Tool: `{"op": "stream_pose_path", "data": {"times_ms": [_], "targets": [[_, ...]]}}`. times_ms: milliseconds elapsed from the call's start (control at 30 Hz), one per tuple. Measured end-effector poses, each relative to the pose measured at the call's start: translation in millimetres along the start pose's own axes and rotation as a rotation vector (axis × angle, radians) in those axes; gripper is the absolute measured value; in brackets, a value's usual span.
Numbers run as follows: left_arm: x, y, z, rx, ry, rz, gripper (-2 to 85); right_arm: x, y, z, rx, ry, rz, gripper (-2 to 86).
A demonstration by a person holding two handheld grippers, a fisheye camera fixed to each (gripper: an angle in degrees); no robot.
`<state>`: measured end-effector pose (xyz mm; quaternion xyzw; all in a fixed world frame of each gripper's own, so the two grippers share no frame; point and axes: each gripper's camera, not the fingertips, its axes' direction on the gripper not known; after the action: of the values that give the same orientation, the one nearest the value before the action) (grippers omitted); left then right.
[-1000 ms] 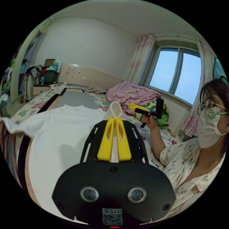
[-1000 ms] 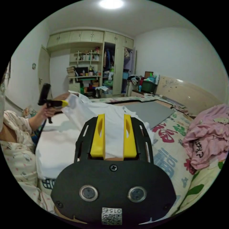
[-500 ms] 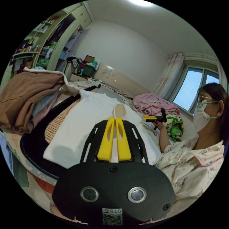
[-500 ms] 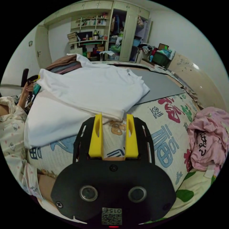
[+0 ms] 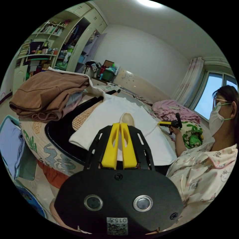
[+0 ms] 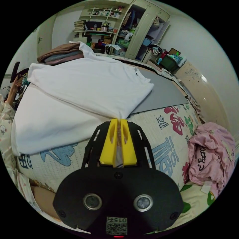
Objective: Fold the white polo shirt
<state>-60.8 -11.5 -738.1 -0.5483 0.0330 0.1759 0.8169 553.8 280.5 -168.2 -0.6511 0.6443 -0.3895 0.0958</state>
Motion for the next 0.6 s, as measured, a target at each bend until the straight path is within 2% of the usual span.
{"op": "stream_pose_path", "data": {"times_ms": [133,267,367,433,600], "targets": [[7.9,5.7,17.0,-0.021,-0.020,-0.011,-0.7,3.3,-11.0,14.9,-0.015,-0.019,0.007,0.0],[10.8,7.9,44.5,-0.121,-0.055,-0.025,-0.5,-3.0,-29.5,53.3,-0.170,0.041,-0.002,1.2],[12.6,10.8,56.8,-0.171,-0.112,-0.046,0.2,6.8,-34.1,42.0,-0.091,0.005,0.064,4.7],[18.1,14.1,46.0,-0.119,-0.154,-0.038,1.7,8.5,-38.8,28.0,-0.002,-0.010,0.094,5.0],[42.4,17.2,38.8,-0.018,-0.074,0.038,7.3,-34.3,-85.6,8.2,0.291,-0.035,-0.023,5.1]]}}
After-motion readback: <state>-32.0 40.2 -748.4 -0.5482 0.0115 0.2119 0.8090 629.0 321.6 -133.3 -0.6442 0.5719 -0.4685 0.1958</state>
